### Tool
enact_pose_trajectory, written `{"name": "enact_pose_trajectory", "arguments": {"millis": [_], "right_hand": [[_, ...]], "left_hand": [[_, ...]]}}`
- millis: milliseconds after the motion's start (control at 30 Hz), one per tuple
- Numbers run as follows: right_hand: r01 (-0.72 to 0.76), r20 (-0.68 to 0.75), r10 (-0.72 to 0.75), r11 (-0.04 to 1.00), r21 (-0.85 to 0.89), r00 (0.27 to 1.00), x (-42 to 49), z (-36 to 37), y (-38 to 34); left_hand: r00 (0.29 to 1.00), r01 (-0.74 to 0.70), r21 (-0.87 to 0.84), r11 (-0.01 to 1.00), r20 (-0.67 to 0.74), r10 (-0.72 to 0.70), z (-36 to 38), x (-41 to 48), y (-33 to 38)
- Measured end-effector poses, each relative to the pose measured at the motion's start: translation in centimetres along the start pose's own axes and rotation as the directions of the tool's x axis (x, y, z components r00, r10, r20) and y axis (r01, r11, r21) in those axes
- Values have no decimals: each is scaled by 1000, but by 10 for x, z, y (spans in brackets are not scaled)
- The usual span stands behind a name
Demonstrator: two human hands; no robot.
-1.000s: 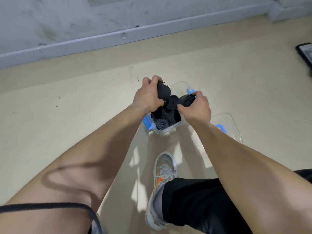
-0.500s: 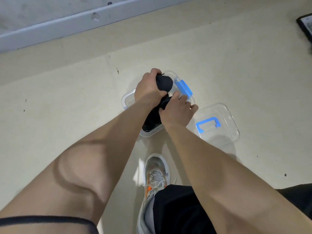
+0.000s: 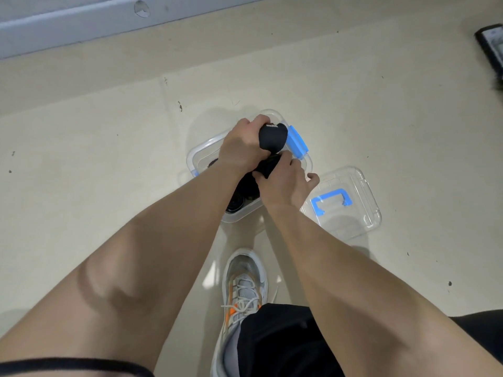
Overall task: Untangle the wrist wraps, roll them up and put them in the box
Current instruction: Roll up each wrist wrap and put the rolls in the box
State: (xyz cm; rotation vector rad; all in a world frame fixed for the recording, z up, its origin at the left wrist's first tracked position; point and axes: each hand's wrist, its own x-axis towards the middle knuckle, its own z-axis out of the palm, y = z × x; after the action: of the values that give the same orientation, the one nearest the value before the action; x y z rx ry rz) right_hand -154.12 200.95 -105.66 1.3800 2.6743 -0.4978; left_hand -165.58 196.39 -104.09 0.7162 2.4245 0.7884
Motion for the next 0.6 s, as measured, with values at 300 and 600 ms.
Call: {"name": "enact_pose_trajectory", "arguments": {"millis": [300,600], "right_hand": [[-12,-52,7,996,-83,999,1,-6,1],[37,-77,-48,989,-147,996,-1,-5,5]], "left_hand": [[910,-254,707,660,-57,410,35,22,3],[964,-261,340,903,43,262,11,10,-11]]}}
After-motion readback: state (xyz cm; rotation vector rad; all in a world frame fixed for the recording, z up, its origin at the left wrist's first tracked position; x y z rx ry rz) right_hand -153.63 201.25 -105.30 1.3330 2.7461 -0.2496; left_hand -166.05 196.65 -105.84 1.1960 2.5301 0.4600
